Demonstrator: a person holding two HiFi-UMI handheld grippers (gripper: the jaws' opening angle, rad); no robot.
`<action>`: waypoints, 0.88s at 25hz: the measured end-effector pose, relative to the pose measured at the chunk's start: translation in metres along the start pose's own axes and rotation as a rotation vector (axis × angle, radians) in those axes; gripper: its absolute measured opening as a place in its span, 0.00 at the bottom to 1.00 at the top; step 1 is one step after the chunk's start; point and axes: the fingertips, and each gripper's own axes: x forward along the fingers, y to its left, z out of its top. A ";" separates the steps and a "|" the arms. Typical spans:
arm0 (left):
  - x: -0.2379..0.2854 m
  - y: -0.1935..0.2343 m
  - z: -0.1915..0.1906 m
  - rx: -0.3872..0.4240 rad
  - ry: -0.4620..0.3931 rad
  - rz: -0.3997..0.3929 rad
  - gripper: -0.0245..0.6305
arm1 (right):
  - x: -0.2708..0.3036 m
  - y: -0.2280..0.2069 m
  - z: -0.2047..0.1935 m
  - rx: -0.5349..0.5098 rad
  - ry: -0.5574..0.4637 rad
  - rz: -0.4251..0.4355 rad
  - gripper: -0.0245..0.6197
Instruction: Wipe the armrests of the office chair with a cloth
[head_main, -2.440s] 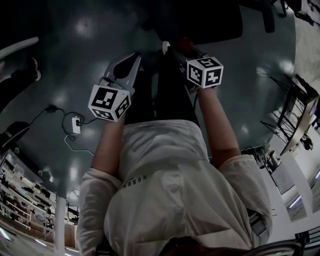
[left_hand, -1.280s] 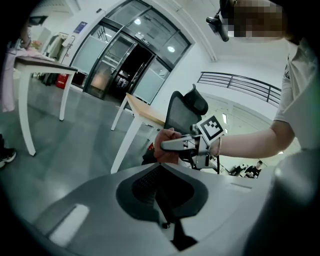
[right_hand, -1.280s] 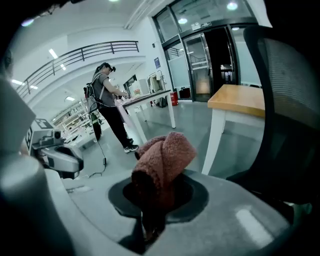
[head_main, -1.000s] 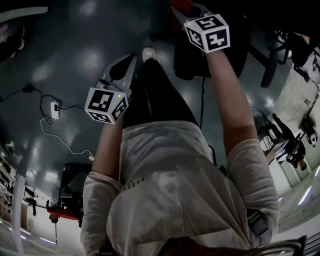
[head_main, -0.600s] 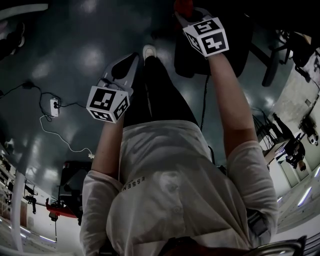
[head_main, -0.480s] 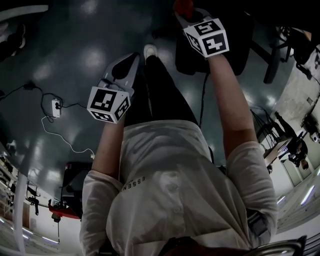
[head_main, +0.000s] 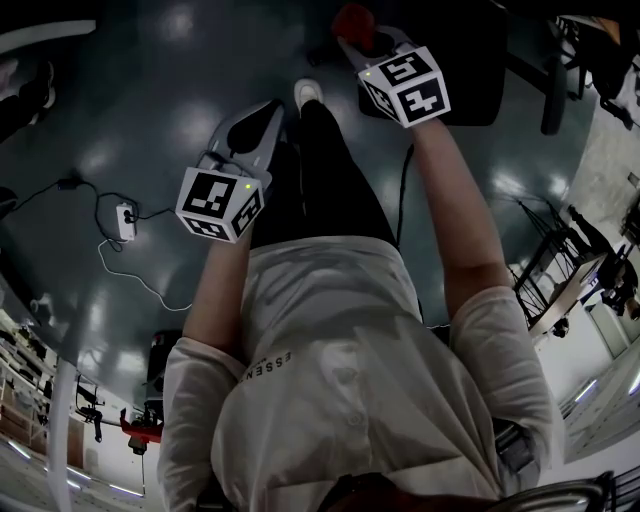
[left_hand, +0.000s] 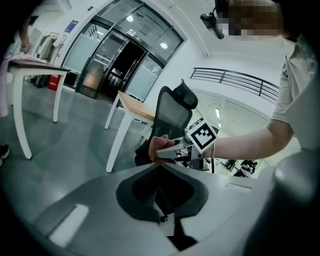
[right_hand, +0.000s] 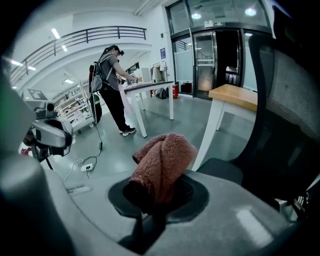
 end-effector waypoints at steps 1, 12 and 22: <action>-0.002 -0.002 -0.001 0.006 0.002 -0.006 0.06 | -0.002 0.006 -0.004 0.008 -0.001 0.002 0.11; -0.017 -0.025 -0.023 0.044 0.038 -0.099 0.06 | -0.033 0.063 -0.055 0.082 0.004 0.010 0.11; -0.021 -0.049 -0.044 0.084 0.091 -0.146 0.06 | -0.049 0.096 -0.099 0.213 0.035 0.011 0.11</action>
